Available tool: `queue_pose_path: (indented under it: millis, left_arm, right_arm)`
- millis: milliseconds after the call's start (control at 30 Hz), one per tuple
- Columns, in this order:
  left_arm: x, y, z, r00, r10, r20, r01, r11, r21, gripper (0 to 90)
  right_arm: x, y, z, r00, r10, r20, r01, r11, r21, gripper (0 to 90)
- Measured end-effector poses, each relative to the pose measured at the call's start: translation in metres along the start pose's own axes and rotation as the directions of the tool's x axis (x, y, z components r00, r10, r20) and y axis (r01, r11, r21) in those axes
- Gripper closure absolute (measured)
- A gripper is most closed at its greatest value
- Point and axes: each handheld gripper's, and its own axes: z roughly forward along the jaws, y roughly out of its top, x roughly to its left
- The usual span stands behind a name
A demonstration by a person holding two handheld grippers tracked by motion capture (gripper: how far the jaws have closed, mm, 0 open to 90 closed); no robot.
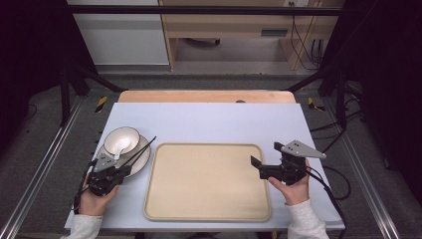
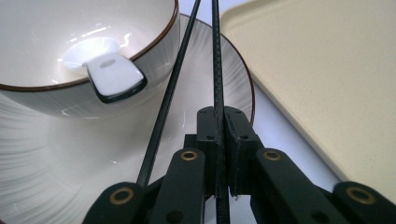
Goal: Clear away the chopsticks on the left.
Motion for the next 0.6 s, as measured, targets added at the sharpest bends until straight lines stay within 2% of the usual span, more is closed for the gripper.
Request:
queue_pose_path:
  millis: [167,400,600]
  left_arm:
    - [-0.008,0.004,-0.007,0.9995,-0.029,-0.008,0.029,0.9987,-0.042,85.2]
    - [-0.025,0.01,-0.013,0.9992,-0.039,-0.001,0.039,0.9959,-0.082,85.2]
    - [-0.036,0.013,-0.015,0.9997,-0.024,0.009,0.024,0.9953,-0.094,85.2]
  right_arm:
    - [-0.001,0.0,-0.001,1.0,-0.008,0.005,0.008,1.0,-0.004,3.7]
    - [-0.001,0.001,-0.003,0.9998,-0.003,0.019,0.004,1.0,-0.011,3.1]
    - [-0.001,0.001,-0.002,0.9997,-0.007,0.022,0.007,1.0,-0.005,3.0]
